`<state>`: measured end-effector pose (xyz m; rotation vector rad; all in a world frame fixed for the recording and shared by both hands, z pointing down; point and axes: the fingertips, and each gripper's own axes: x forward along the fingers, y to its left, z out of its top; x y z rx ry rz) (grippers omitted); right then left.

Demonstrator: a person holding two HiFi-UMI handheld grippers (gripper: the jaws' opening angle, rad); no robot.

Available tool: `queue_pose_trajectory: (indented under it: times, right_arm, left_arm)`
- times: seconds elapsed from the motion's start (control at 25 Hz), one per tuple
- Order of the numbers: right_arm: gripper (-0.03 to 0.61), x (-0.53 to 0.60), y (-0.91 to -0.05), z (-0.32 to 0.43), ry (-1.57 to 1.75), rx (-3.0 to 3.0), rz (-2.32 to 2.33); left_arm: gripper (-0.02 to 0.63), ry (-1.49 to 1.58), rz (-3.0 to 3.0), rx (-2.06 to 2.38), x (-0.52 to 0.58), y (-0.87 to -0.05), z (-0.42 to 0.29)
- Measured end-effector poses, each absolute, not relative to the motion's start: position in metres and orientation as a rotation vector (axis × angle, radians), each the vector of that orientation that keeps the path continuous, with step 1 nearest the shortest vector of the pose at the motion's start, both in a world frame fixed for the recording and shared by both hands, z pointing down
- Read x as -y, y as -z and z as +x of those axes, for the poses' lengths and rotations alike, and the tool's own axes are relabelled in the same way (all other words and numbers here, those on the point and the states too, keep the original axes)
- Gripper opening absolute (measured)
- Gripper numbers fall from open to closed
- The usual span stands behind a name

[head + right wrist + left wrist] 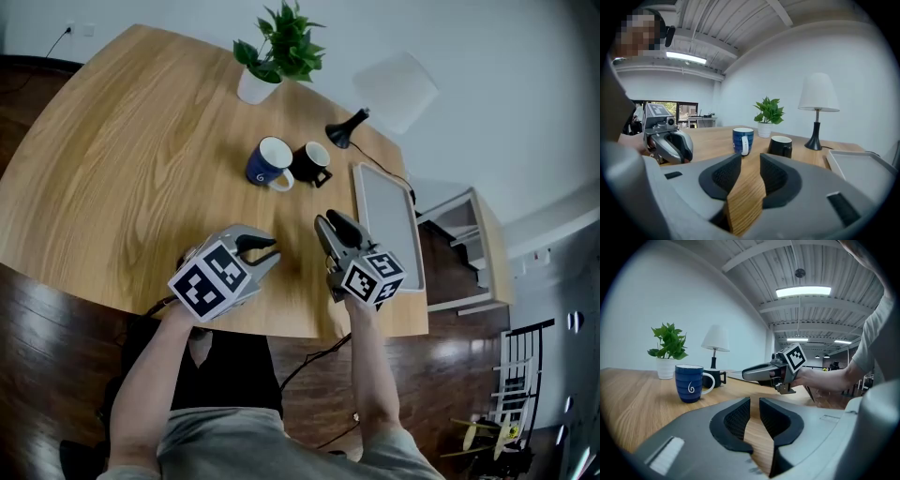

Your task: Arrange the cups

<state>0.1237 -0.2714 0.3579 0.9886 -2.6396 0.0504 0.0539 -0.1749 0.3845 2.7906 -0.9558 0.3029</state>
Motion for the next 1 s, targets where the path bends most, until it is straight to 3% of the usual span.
queue_pose_trajectory:
  times: [0.12,0.24,0.4,0.56,1.0]
  right_arm:
    - [0.147,0.286,-0.35,0.13,-0.039,2.623,1.023]
    - [0.246,0.301,-0.352,0.135,-0.043,2.584,1.057]
    - [0.246,0.322,-0.364,0.14,-0.018,2.495,1.056]
    - [0.245,0.35,-0.366,0.144,0.006,2.437,1.064]
    - [0.22,0.396,-0.376,0.137,-0.002,2.378,1.006]
  left_arm:
    - [0.066,-0.31,2.79,0.941,0.176,-0.385,0.057]
    - [0.035,-0.331,2.791,0.914,0.175,-0.387,0.059]
    - [0.038,-0.337,2.781,0.922,0.175,-0.39,0.059]
    - [0.203,-0.352,2.779,0.919,0.176,-0.39,0.059]
    - [0.216,-0.346,2.784,0.92,0.176,-0.388,0.058]
